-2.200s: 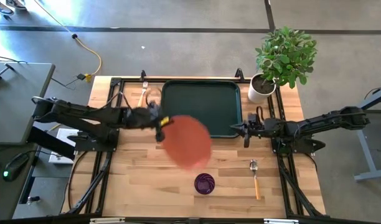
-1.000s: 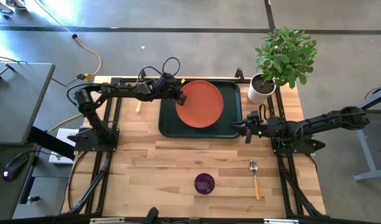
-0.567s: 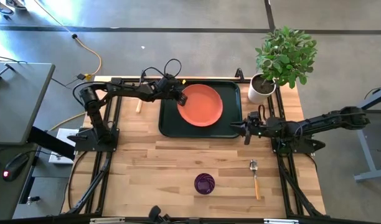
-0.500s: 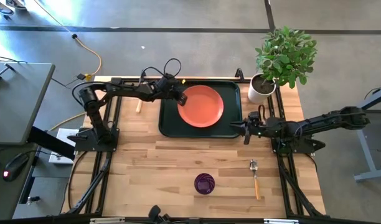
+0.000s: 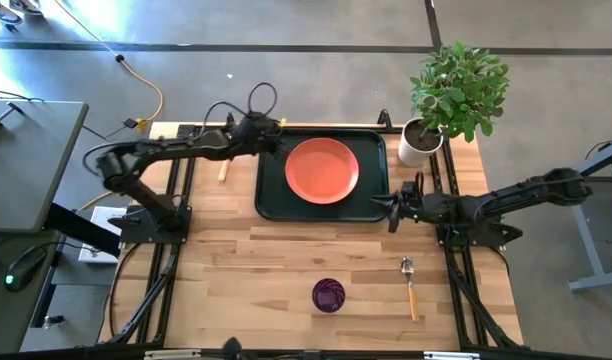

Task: Pick and place plate/cup/fork/spoon on tray
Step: Put the yellow fork on the dark green tray to the right of the orange plate

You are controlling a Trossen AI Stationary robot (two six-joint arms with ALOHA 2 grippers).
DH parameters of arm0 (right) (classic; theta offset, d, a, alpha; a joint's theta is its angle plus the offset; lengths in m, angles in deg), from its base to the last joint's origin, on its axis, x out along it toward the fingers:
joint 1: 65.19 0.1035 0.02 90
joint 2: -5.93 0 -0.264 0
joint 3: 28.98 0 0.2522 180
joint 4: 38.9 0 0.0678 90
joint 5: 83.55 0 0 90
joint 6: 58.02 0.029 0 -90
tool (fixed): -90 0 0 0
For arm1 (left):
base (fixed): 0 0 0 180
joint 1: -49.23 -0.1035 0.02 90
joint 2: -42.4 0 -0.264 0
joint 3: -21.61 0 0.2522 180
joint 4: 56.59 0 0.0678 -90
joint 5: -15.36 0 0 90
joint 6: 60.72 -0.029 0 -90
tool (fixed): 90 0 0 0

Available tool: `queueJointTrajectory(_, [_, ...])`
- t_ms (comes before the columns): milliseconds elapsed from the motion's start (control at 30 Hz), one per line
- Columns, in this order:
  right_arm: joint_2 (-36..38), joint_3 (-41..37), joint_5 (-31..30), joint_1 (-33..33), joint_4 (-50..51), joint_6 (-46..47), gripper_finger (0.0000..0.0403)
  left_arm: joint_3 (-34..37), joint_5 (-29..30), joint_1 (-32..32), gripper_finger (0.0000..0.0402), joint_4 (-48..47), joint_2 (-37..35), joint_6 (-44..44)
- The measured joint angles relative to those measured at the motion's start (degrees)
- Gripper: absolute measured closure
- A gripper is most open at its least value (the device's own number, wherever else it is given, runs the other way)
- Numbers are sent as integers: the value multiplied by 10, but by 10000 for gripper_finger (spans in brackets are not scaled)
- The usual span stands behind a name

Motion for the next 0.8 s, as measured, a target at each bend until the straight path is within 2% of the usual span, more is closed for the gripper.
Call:
queueJointTrajectory(100, [0,0,-41,49,-18,-14,330,51,27,14,288,19,-54,0])
queueJointTrajectory(233, [0,0,-151,112,-24,-29,316,123,111,33,288,33,-119,-1])
queueJointTrajectory(333, [0,0,-194,138,-24,-27,311,157,162,28,290,17,-146,0])
queueJointTrajectory(600, [0,0,-203,150,-24,6,310,174,200,-41,300,-25,-136,35])
queueJointTrajectory(800, [0,0,-176,150,-21,21,310,174,202,-105,311,-38,-94,51])
